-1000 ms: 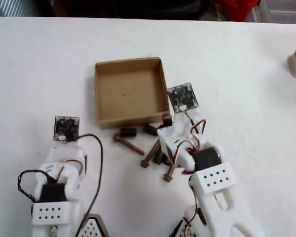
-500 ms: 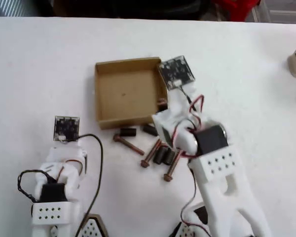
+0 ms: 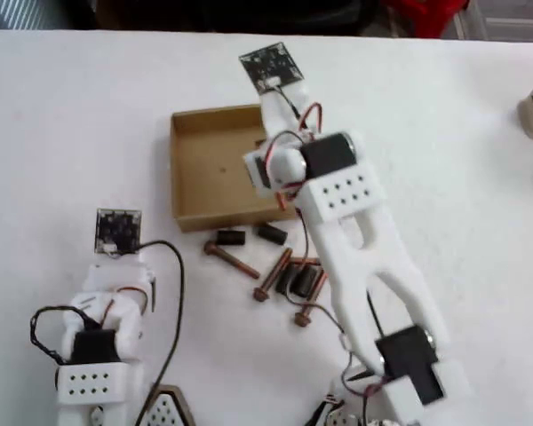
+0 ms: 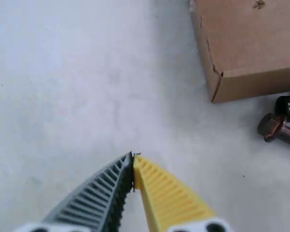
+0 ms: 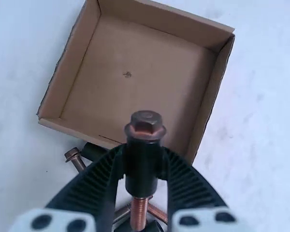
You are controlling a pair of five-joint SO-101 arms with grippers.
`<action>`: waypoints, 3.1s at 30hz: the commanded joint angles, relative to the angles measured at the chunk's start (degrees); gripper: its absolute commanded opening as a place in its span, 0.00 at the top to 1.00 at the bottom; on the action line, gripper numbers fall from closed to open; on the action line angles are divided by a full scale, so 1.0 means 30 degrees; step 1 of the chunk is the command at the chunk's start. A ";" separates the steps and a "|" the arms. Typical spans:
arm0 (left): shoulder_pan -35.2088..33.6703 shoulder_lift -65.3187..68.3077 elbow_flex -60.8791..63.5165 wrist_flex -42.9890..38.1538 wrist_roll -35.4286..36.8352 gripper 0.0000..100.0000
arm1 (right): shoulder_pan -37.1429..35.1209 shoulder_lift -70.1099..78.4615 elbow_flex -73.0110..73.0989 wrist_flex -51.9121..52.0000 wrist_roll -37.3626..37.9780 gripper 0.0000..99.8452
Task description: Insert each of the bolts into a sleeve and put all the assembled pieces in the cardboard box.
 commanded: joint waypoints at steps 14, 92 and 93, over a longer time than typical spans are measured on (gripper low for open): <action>-0.0190 -0.0249 -0.0147 0.0059 -0.0117 0.98 | 0.1773 0.8601 -0.8176 -0.0044 0.0234 0.98; -0.0220 -0.0249 -0.0147 -0.0117 -0.0117 0.98 | -0.0689 -0.1128 0.0879 0.6520 0.1201 0.98; -0.0220 -0.0249 -0.0147 -0.0117 -0.0117 0.98 | -0.0923 -0.1656 0.1963 0.5993 0.1875 0.98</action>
